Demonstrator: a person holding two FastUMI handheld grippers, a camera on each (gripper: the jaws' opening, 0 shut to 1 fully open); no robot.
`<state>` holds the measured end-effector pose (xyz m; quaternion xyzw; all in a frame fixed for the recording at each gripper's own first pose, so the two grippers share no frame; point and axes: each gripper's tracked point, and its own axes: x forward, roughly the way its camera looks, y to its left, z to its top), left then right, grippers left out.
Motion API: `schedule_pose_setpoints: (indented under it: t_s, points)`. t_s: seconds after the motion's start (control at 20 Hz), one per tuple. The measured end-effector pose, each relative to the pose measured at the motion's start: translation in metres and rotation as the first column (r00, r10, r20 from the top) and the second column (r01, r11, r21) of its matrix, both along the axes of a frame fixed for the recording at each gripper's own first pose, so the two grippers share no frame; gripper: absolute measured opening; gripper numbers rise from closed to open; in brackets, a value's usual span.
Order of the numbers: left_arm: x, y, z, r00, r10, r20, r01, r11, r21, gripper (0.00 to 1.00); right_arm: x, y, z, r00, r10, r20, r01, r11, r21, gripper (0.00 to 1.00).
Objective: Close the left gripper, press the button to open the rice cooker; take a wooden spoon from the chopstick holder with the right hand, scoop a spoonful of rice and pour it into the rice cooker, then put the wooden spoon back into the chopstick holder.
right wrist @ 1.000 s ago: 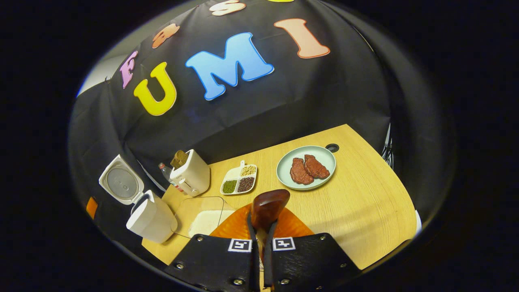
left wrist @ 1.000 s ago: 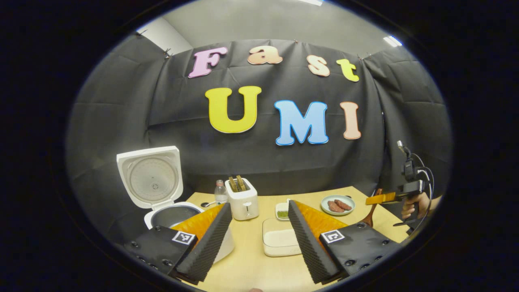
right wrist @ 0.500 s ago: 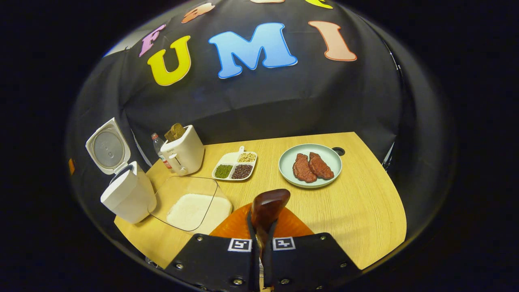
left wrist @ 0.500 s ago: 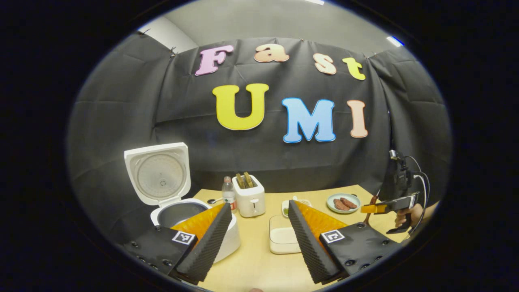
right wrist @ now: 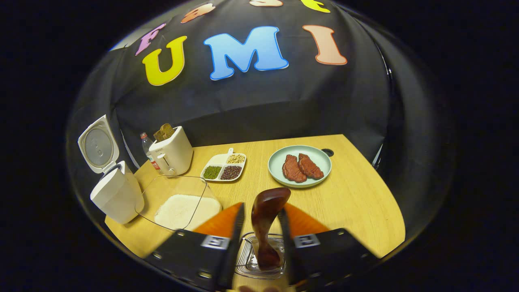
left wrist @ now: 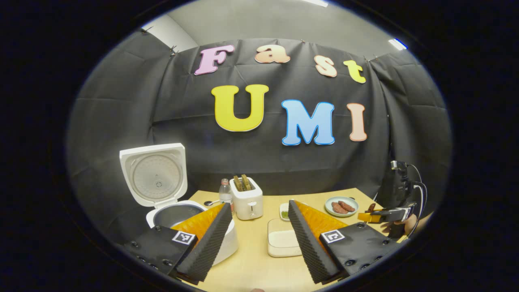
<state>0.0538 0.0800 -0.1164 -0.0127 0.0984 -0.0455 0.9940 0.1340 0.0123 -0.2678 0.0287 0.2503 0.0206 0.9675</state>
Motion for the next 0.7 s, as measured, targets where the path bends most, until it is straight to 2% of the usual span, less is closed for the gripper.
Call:
schedule_pose_setpoints:
  t_s: [0.05,0.1,0.2,0.4,0.6,0.7]
  points:
    - [0.003,0.000,0.002,1.000,0.000,0.004,0.000,1.000,0.000,0.99,0.002,-0.004,0.015,0.999,-0.009,0.053,0.010,1.000,-0.021,0.94]
    - [0.004,-0.001,0.003,1.000,-0.002,0.005,0.002,1.000,-0.003,0.97,0.000,-0.003,0.028,0.996,-0.002,0.091,0.006,0.999,-0.042,0.95]
    - [0.009,0.000,0.004,1.000,0.001,0.010,-0.001,1.000,-0.009,0.99,-0.009,0.006,0.065,0.986,0.023,0.165,-0.012,0.998,-0.066,0.98]
    - [0.021,0.018,0.008,0.999,0.039,0.014,-0.039,0.999,-0.010,0.97,-0.022,0.026,0.135,0.954,0.037,0.299,-0.030,0.999,-0.028,0.98]
    - [0.041,0.059,0.017,0.993,0.112,0.020,-0.112,0.994,0.017,0.96,-0.027,0.045,0.171,0.940,0.048,0.339,-0.048,0.999,-0.010,0.98]
    - [0.058,0.086,0.030,0.986,0.164,0.037,-0.165,0.986,0.015,1.00,-0.027,0.054,0.181,0.935,0.051,0.350,-0.055,0.998,0.002,0.98]
